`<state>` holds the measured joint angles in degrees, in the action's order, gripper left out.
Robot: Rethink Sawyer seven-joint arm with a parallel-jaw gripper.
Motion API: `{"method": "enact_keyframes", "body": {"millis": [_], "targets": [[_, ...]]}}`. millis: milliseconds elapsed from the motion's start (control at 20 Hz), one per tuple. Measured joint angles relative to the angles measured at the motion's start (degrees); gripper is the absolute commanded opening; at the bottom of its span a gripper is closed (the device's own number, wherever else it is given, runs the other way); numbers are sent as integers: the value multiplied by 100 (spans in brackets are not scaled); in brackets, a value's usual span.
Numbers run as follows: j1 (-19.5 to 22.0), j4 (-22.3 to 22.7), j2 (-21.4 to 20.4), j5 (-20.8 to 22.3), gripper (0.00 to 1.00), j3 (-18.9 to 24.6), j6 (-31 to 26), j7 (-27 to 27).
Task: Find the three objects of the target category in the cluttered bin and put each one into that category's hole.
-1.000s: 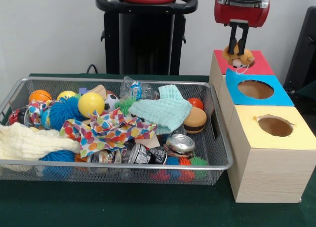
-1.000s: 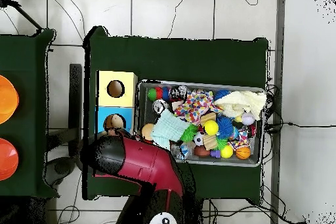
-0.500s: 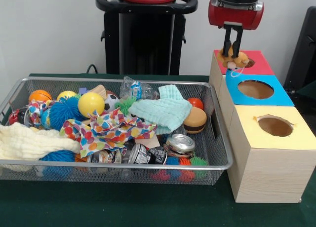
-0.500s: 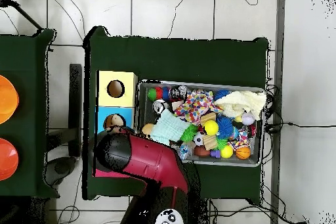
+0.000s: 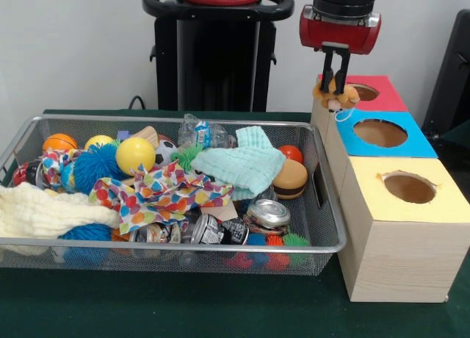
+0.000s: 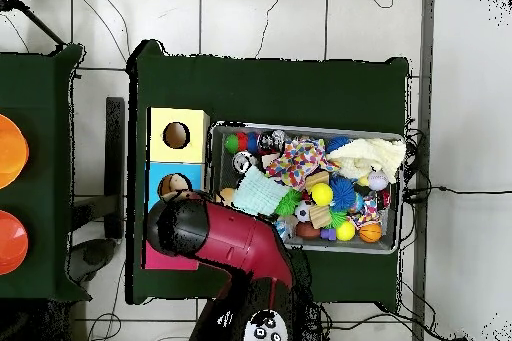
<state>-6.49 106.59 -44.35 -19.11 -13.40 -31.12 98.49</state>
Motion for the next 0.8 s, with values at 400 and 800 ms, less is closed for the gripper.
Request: {"method": "enact_keyframes", "body": {"millis": [400, 800], "targets": [[17, -89, 35, 9, 0, 17, 11, 0], [16, -91, 35, 19, 0, 37, 182, 0]]}}
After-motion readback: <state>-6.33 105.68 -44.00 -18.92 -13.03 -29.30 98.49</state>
